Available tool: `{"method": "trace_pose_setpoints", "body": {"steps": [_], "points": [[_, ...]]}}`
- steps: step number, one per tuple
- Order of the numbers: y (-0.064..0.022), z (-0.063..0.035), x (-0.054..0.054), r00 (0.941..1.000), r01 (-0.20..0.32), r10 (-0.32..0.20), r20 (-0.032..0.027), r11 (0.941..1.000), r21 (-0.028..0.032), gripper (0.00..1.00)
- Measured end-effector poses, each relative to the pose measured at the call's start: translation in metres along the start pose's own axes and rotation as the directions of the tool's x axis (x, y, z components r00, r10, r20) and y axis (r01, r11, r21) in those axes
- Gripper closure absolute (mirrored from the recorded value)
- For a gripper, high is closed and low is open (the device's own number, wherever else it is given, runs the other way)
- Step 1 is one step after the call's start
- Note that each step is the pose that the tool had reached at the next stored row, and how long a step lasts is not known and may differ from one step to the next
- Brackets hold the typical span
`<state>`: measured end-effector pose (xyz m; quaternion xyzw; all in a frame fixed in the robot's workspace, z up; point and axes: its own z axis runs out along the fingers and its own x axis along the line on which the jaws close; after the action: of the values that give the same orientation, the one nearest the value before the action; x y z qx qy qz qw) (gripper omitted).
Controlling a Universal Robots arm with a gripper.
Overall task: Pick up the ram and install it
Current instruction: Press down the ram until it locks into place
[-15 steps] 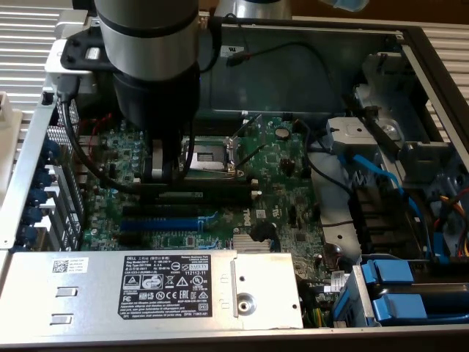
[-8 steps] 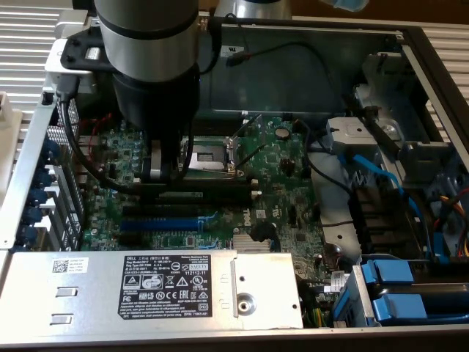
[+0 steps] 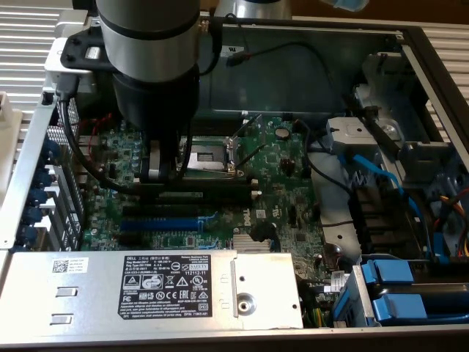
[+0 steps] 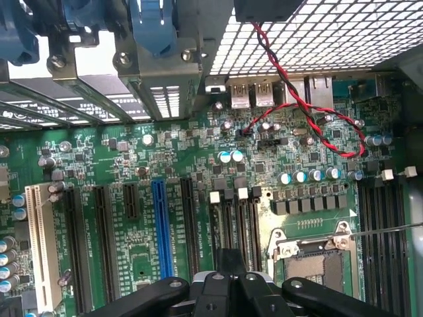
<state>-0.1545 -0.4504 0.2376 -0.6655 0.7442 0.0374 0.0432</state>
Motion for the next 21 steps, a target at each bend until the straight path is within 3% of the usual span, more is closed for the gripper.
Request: {"method": "trace_pose_setpoints", "body": {"steps": [3,8,9,12,13,14,15,16,17,21], "points": [[0.0,0.0013,0.0001,1.0,0.0,0.0,0.0005,1.0,0.0,0.89],[0.0,0.0026,0.0003,1.0,0.0,0.0,0.0071,1.0,-0.001,0.89],[0.0,0.0027,0.0003,1.0,0.0,0.0,0.0071,1.0,-0.003,0.89],[-0.0005,0.0028,0.0003,1.0,-0.002,0.002,0.0042,0.9998,-0.0186,0.89],[-0.0005,0.0026,0.0003,1.0,-0.002,0.003,0.0039,0.9998,-0.0198,0.89],[-0.0006,0.0023,0.0001,1.0,-0.002,0.002,0.0014,0.9998,-0.0197,0.89],[-0.0006,0.0022,0.0,1.0,-0.002,0.002,-0.0055,0.9998,-0.0189,0.89],[-0.0004,0.0023,-0.0012,0.9997,-0.002,0.002,-0.0243,0.9999,-0.0168,0.89],[-0.0005,0.0025,-0.0015,0.9995,-0.002,0.002,-0.0321,0.9999,-0.0157,0.89],[-0.0004,0.0023,-0.0015,0.9994,-0.002,0.002,-0.0334,0.9999,-0.0157,0.89]]}}
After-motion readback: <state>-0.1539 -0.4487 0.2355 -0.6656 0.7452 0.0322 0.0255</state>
